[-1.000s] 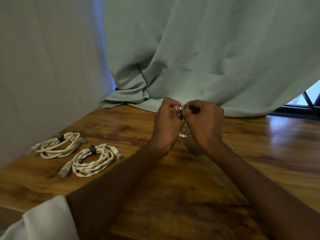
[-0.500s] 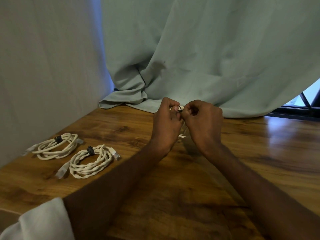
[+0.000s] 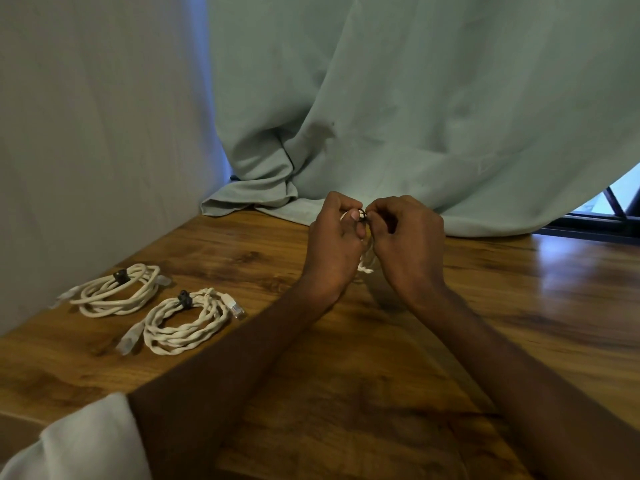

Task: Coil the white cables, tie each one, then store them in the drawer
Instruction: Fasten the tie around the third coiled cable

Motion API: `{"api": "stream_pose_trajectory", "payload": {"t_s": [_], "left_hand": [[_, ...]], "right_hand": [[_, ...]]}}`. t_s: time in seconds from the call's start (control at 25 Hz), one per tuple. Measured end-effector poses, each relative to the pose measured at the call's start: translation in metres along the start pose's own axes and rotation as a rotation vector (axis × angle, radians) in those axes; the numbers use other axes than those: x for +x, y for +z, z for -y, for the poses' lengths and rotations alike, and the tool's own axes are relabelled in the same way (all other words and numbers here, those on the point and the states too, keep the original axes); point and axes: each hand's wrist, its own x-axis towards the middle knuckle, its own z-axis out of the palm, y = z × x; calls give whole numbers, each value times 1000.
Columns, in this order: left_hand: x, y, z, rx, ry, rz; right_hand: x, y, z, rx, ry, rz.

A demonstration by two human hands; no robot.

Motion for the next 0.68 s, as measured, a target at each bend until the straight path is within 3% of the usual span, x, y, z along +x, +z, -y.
{"api": "stream_pose_trajectory", "payload": {"t_s": [0.2, 0.4, 0.68], "left_hand": [[1, 0, 0, -16, -7, -1], [6, -3, 3, -63, -36, -38], [4, -1, 3, -75, -67, -7]], "right_hand": [[1, 0, 0, -46, -60, -3], [3, -1, 0, 16, -75, 97], [3, -4, 2, 120, 67, 38]]}}
